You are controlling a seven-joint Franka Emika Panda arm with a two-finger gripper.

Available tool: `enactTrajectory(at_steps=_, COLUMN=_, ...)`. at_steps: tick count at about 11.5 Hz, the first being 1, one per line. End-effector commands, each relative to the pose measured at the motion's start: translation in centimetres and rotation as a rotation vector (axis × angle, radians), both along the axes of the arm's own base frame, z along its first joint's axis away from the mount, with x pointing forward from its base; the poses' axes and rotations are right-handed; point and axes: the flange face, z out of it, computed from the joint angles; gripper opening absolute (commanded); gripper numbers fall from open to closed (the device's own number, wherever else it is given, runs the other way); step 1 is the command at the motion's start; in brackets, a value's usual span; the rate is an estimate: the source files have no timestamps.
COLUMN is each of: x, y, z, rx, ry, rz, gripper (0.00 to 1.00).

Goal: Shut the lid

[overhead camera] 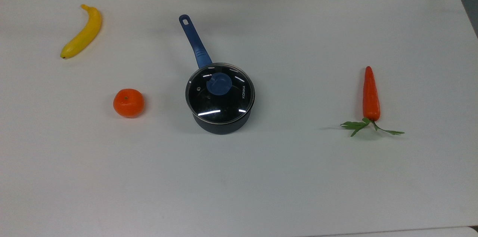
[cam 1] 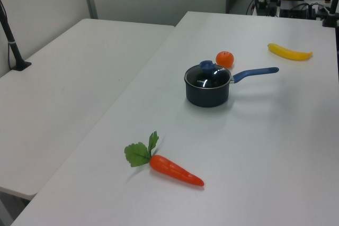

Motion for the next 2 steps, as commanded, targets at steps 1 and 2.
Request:
enactTrajectory(at_steps=1, x=-0.91, y=-0.34, z=0.37, rx=0.003, ry=0.009, rz=0.007, gripper=1.00)
enactTrajectory(at_steps=2, x=-0.97, y=-0.33, z=0.37, rx=0.003, ry=0.010, rz=0.005, gripper=1.00)
